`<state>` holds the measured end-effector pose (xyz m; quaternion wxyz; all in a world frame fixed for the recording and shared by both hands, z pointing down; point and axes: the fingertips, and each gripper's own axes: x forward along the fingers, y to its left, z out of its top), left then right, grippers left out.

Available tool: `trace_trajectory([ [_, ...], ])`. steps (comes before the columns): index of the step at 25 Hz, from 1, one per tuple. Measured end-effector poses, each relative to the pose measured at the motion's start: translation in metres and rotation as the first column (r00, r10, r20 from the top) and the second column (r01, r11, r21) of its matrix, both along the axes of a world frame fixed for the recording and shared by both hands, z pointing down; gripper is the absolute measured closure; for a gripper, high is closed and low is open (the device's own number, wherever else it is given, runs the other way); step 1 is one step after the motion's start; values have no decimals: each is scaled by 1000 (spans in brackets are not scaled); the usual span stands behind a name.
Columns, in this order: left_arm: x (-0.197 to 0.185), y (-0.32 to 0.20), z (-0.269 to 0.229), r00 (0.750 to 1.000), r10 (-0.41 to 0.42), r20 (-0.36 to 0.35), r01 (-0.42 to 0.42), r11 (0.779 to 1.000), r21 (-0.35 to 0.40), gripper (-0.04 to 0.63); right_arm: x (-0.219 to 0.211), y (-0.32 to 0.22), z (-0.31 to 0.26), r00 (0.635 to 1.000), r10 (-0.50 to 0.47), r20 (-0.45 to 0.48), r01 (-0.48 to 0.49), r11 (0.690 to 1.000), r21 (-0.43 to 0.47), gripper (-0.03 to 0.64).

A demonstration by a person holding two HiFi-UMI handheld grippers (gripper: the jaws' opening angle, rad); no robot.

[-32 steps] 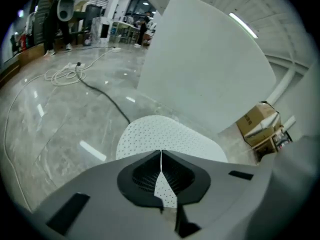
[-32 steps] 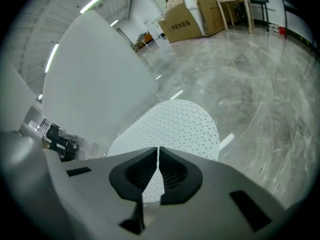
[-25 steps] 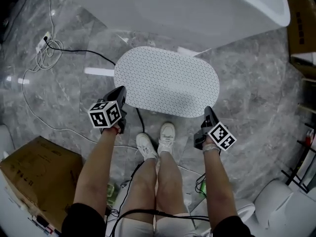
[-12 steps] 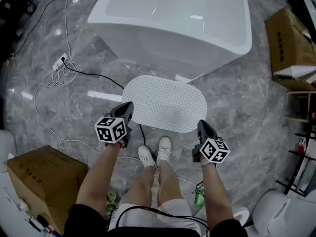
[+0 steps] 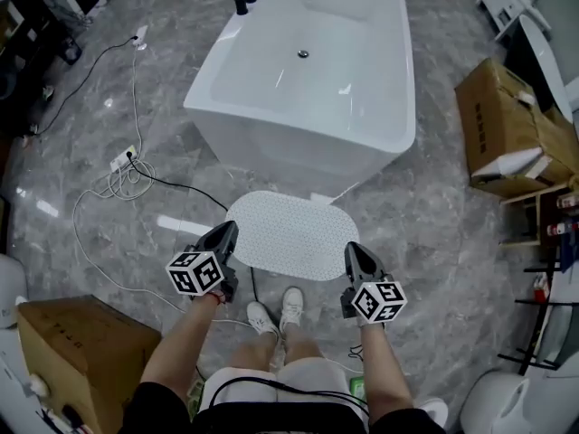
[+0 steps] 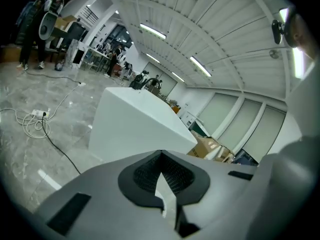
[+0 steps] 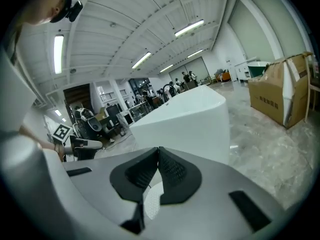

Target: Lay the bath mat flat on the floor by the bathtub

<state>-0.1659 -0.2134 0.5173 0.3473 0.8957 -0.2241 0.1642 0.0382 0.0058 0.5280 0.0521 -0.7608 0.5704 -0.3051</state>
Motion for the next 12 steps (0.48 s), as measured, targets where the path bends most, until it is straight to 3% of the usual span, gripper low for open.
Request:
trace_trajectory([
  [8, -10, 15, -109, 998, 44, -37, -41, 995, 89, 583, -15, 2, -100, 997, -60, -56, 63, 997, 48, 592],
  [12, -9, 23, -162, 993, 112, -36, -106, 984, 141, 583, -20, -3, -151, 989, -112, -93, 118, 991, 61, 592],
])
